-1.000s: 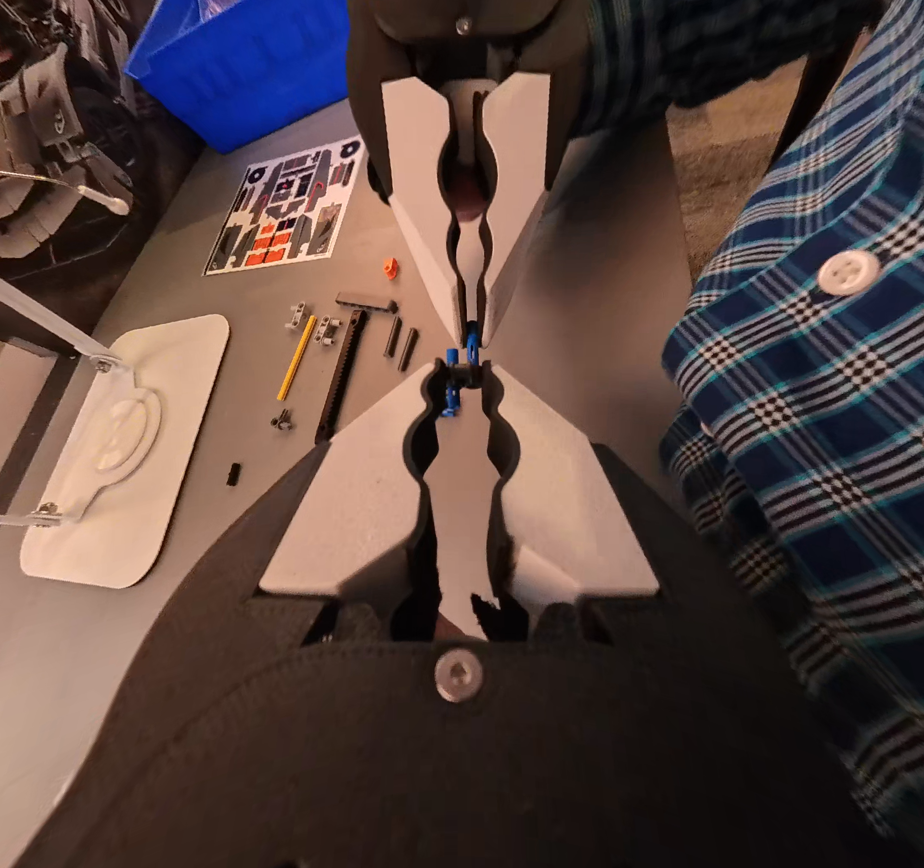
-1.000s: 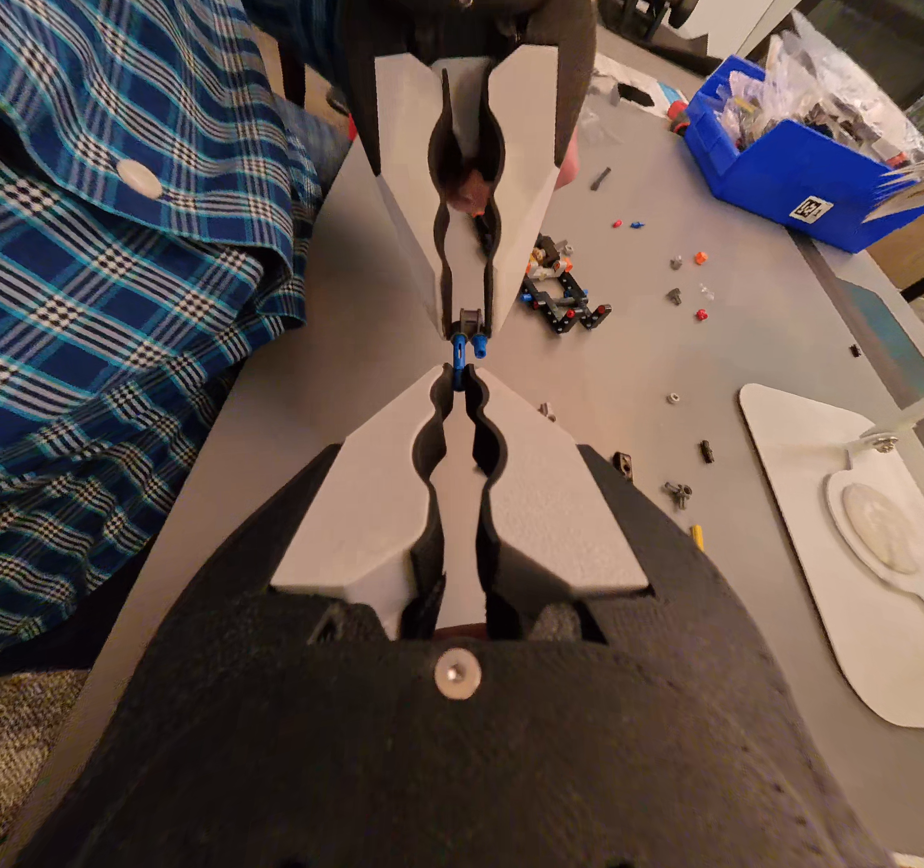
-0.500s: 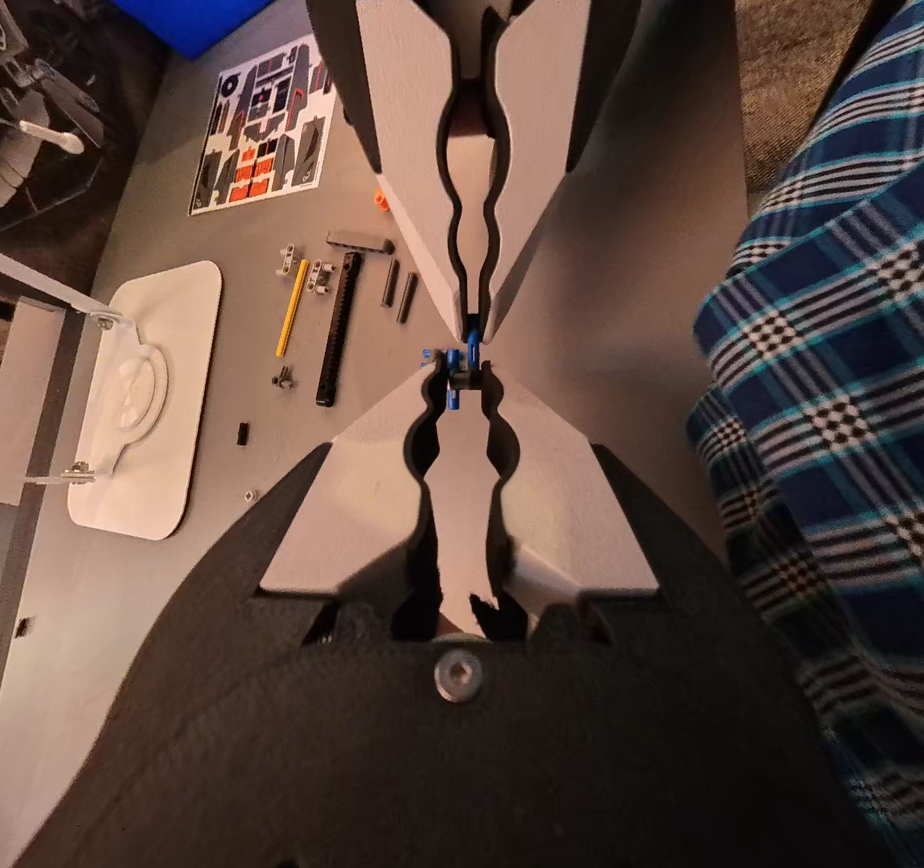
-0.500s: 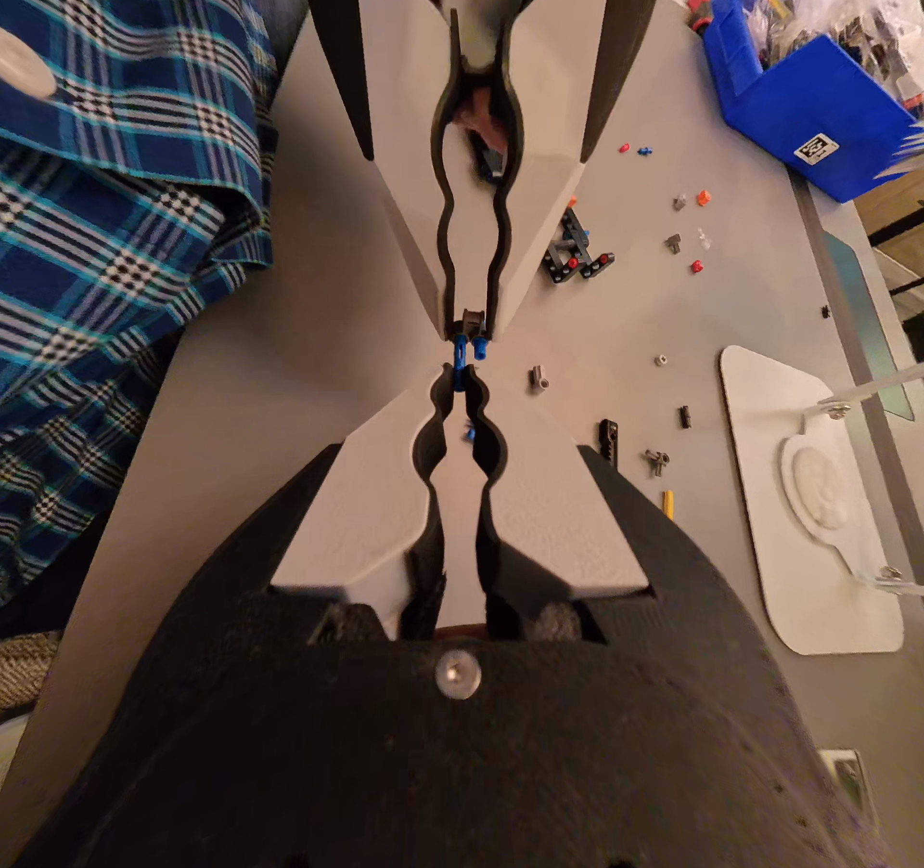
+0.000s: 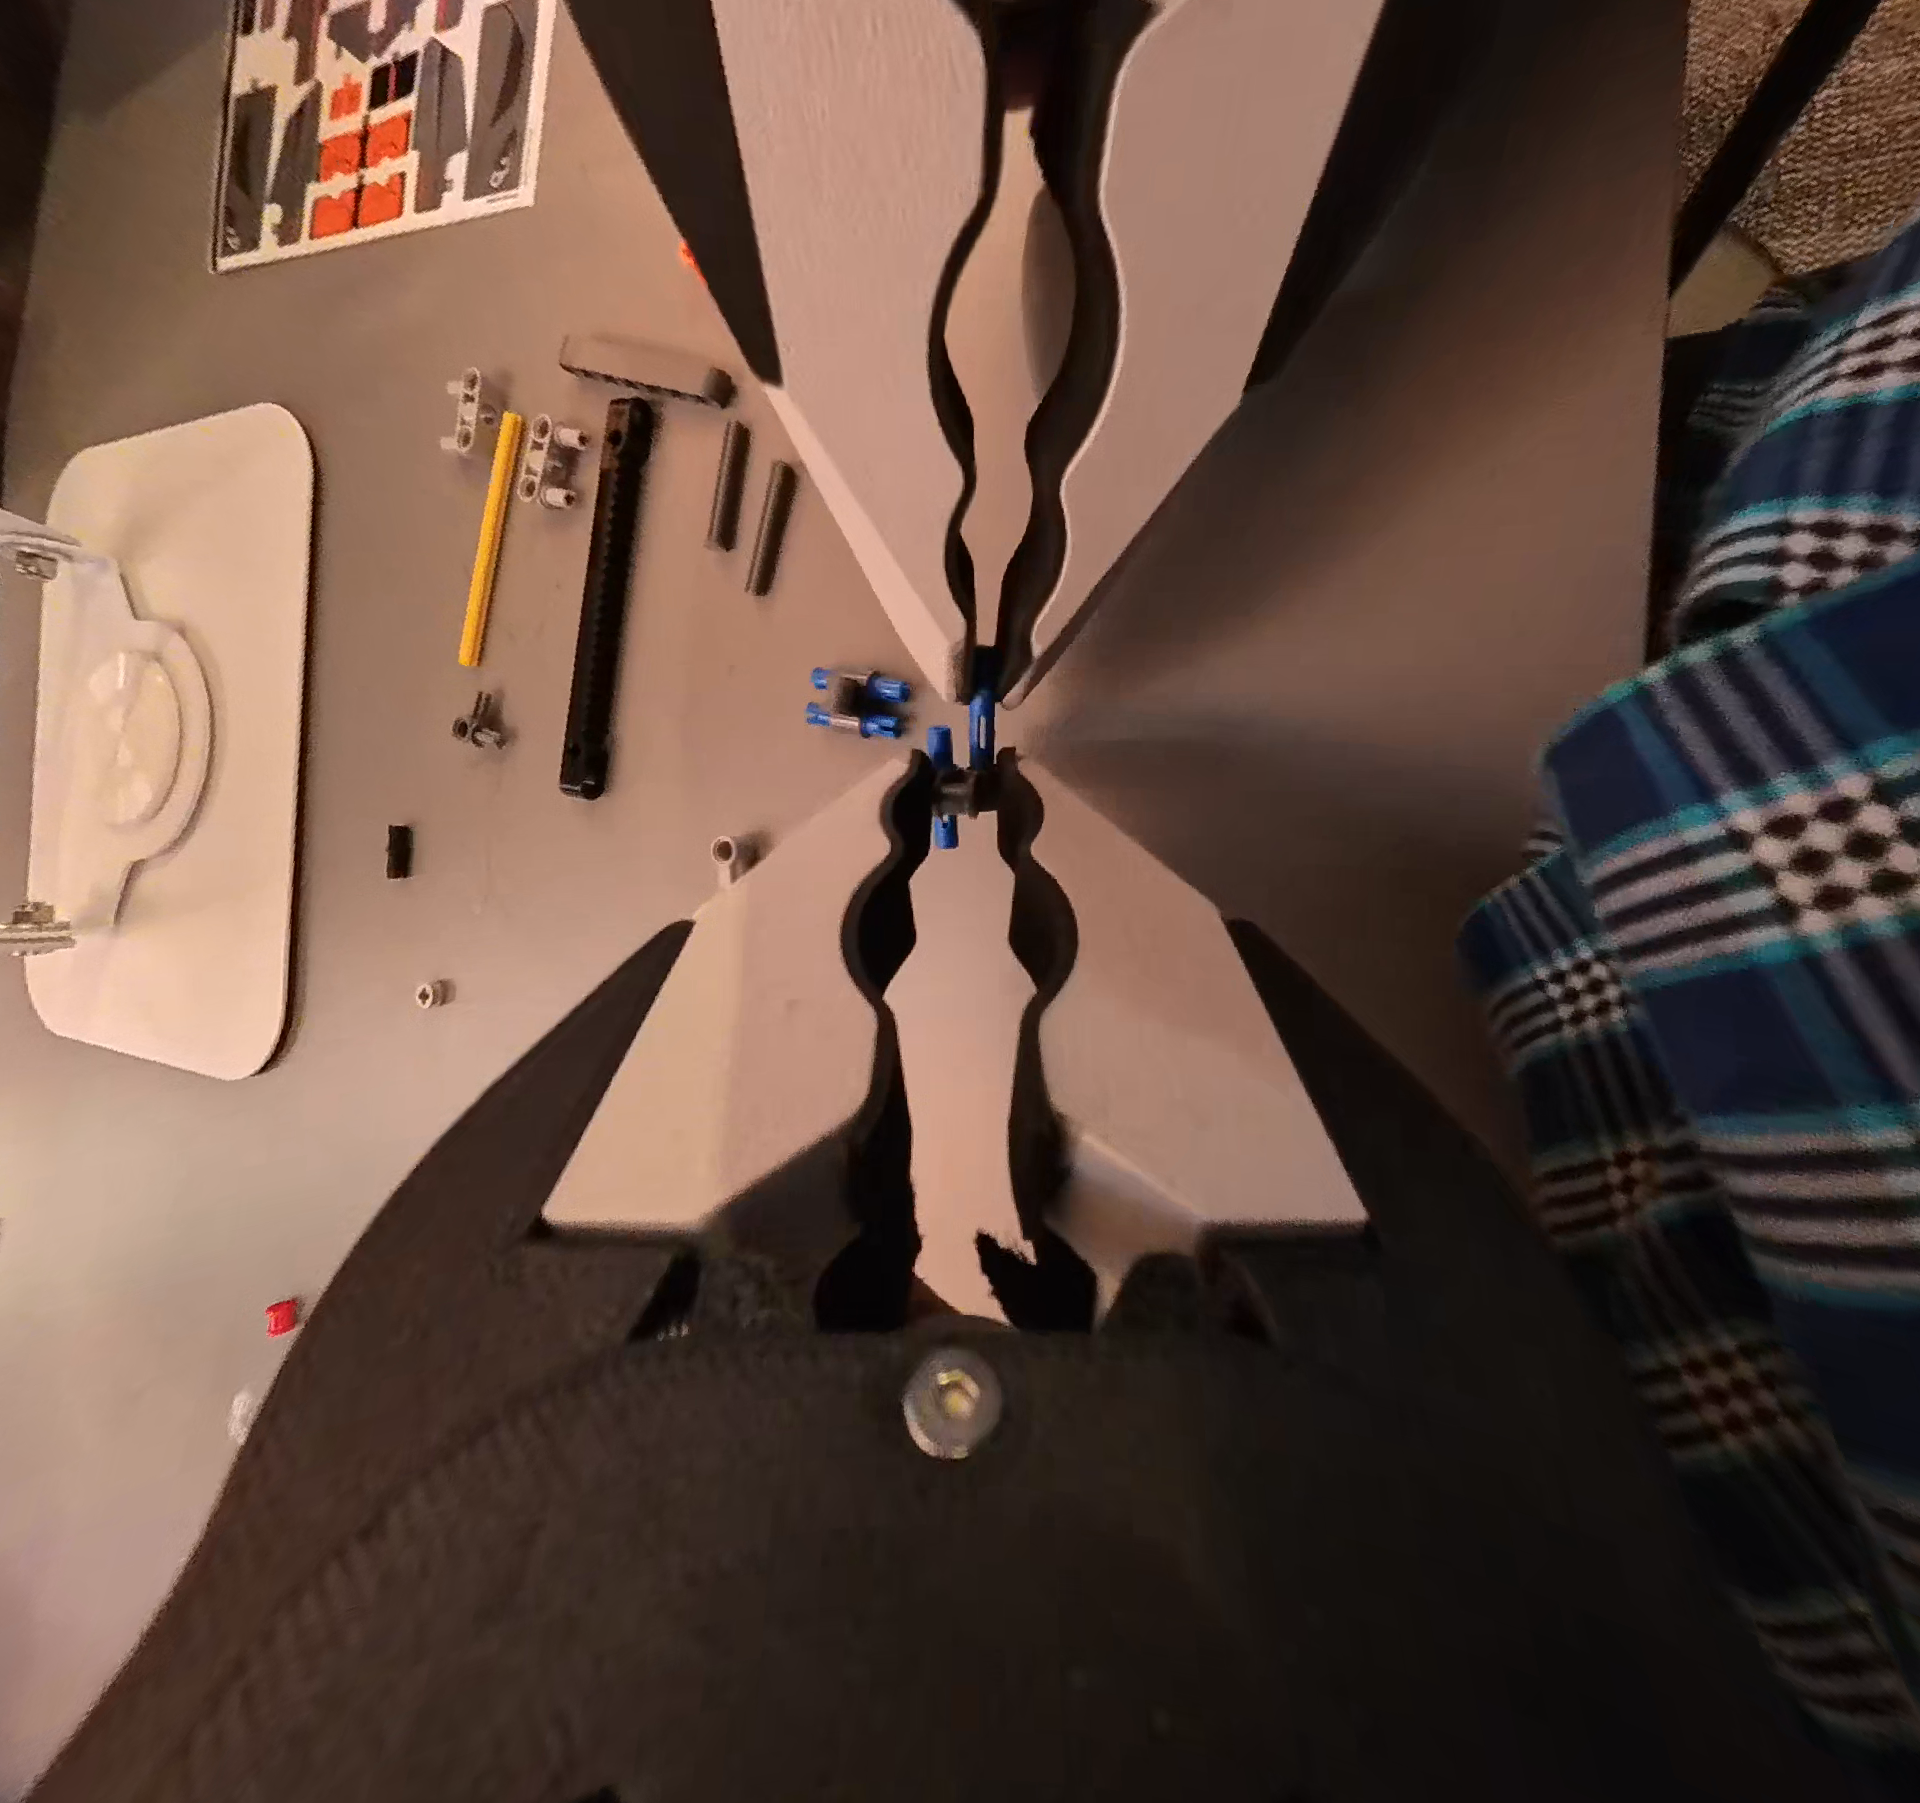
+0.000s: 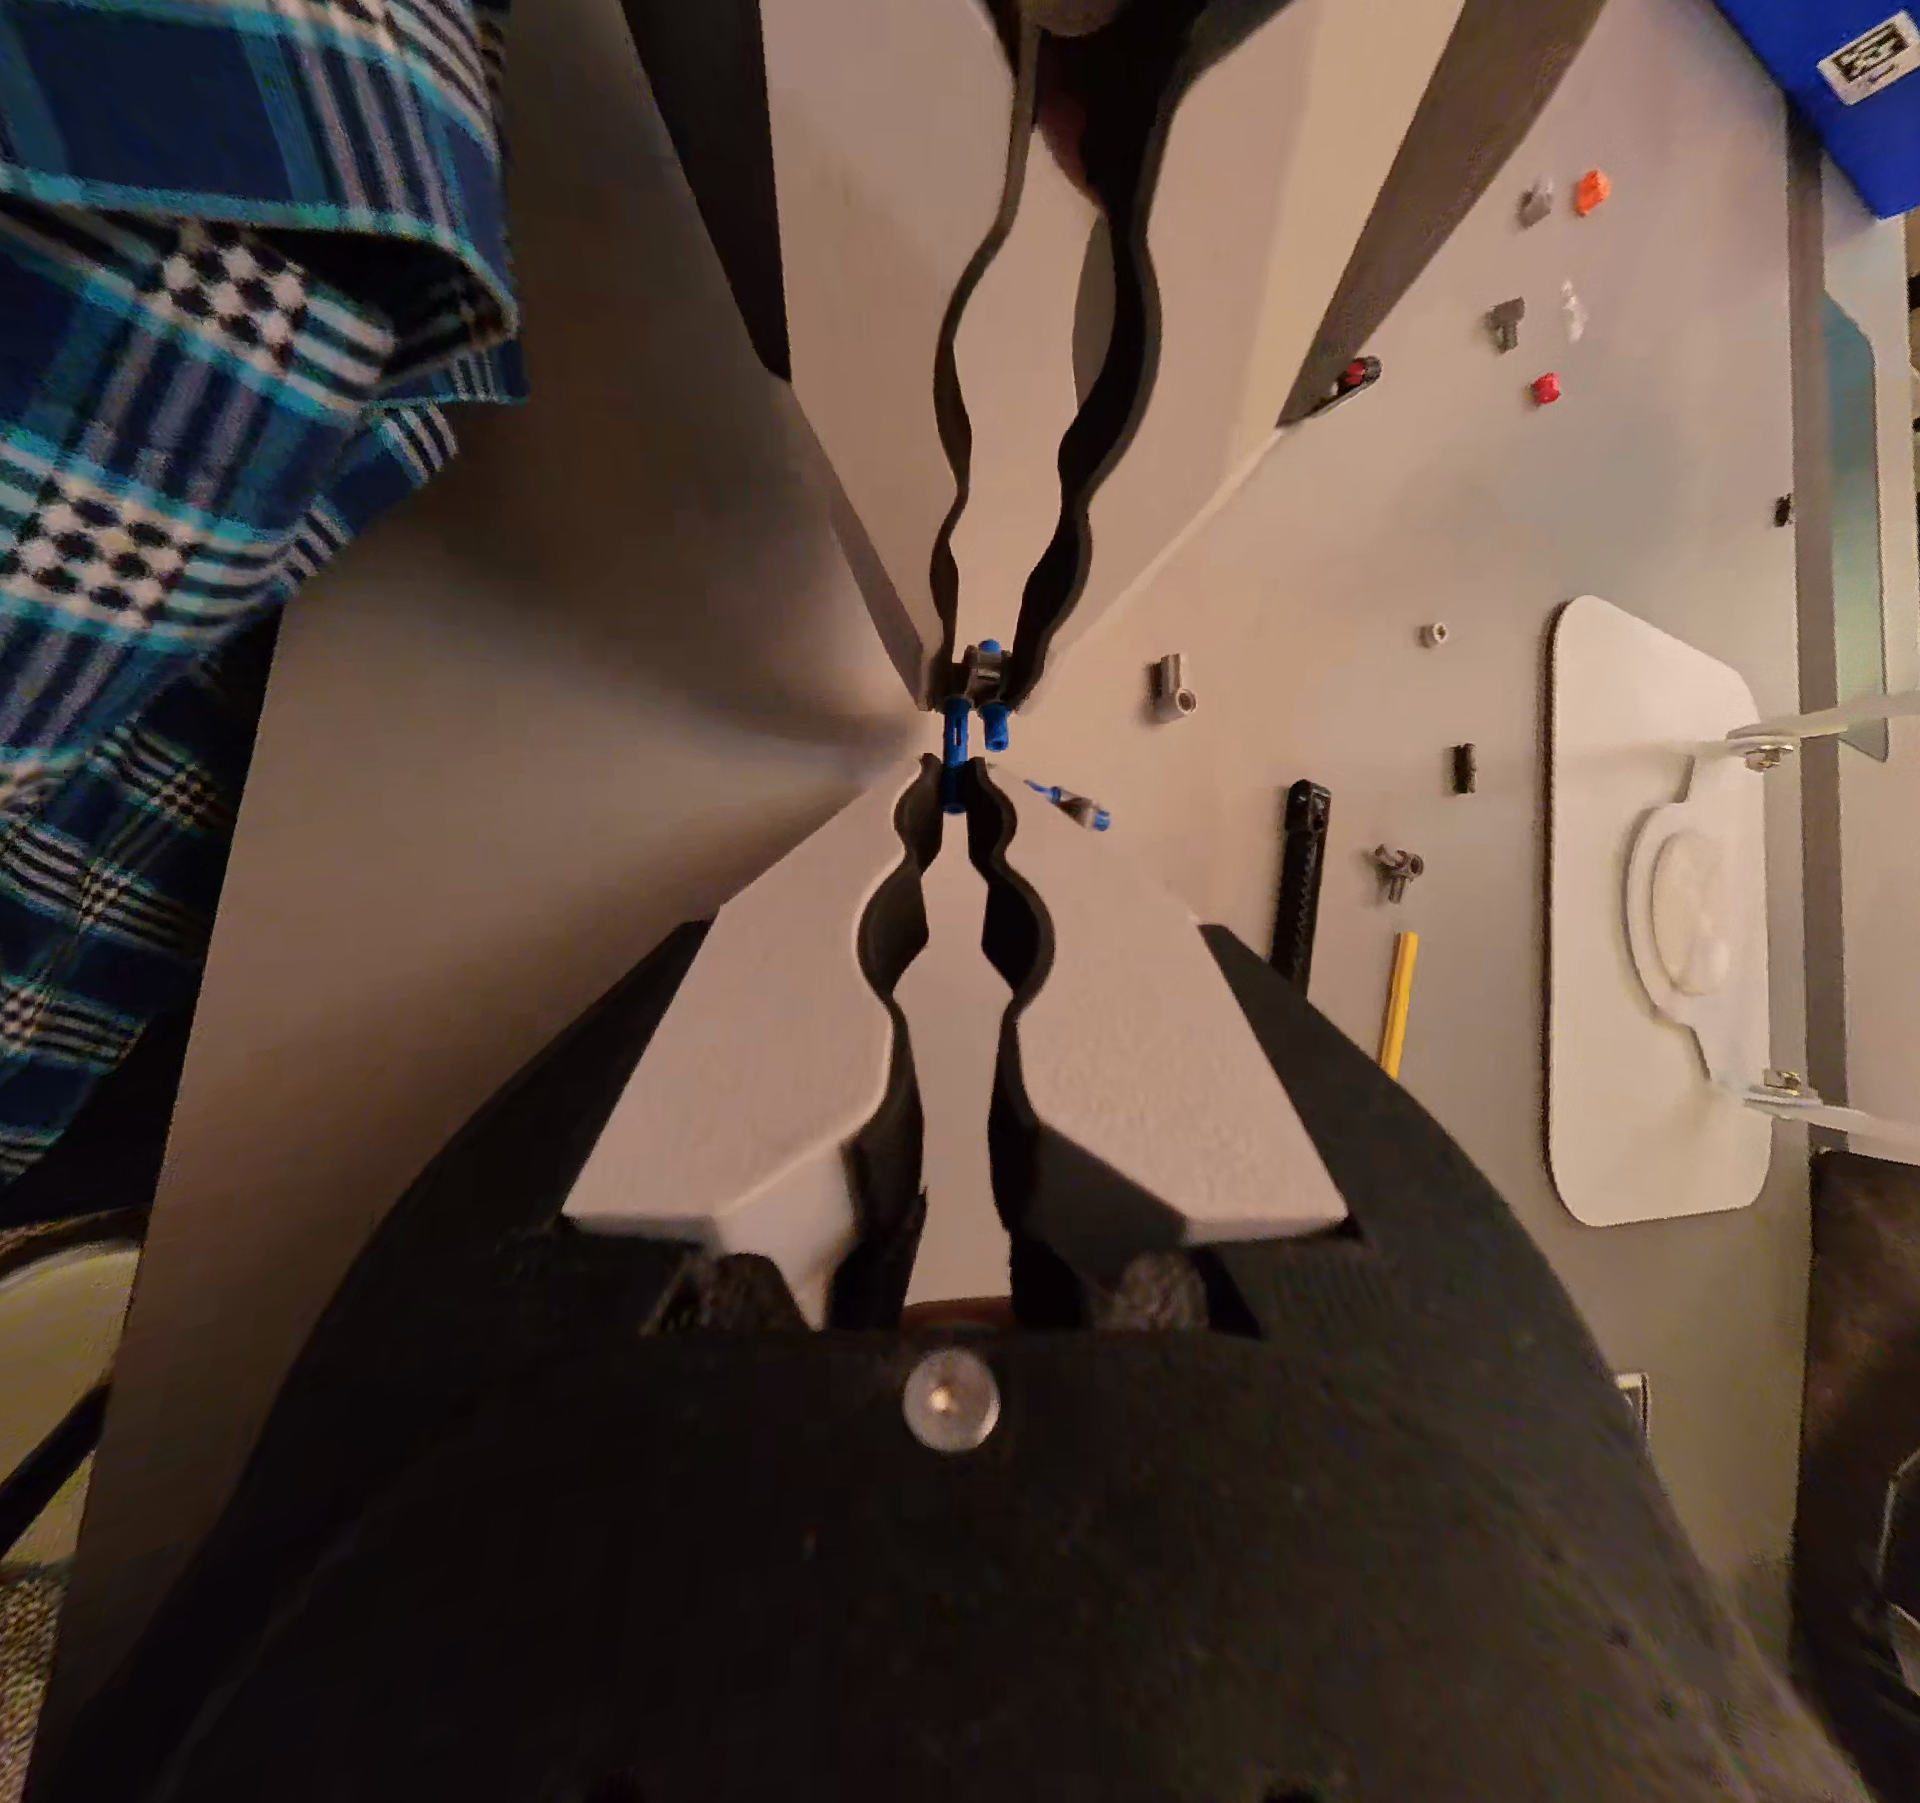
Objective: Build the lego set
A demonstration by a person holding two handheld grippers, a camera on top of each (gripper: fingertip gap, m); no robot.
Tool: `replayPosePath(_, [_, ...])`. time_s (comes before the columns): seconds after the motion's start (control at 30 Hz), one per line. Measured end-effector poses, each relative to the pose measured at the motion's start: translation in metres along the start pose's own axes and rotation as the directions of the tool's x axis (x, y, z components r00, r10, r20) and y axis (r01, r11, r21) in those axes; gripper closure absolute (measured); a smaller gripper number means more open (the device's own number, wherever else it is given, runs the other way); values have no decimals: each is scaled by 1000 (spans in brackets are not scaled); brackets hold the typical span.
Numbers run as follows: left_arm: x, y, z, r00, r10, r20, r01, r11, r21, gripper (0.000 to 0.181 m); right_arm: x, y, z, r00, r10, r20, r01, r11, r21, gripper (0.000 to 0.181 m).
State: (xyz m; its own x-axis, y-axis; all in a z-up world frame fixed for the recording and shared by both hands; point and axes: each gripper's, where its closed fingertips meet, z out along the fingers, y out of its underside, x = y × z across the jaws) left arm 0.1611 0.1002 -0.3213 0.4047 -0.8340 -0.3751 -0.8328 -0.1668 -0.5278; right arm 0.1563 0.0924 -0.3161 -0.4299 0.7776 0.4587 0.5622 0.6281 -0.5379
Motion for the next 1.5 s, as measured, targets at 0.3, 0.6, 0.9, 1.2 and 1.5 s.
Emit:
replayPosePath(0.3, [5, -2, 7, 999, -29, -23, 29, 1000, -4, 176, -5, 4, 6, 1000, 13, 9, -13, 1000, -15, 180])
replayPosePath(0.6, [3, 5, 1, 993, -113, -29, 115, 991, 61, 173, -3, 6, 6, 996, 88, 22, -89, 994, 59, 180])
replayPosePath(0.9, [4, 17, 5, 983, -175, -47, 177, 983, 49, 160, -5, 15, 6, 988, 144, 57, -148, 986, 75, 180])
replayPosePath(1.2, [-18, 32, -4, 917, -395, 57, 395, 919, 21, 150, -1, 21, 3, 979, 191, 71, -198, 975, 105, 179])
replayPosePath(1.5, [-10, 34, 8, 867, -495, 57, 497, 868, -19, 165, -3, 15, 4, 975, 207, 78, -216, 968, 127, 179])
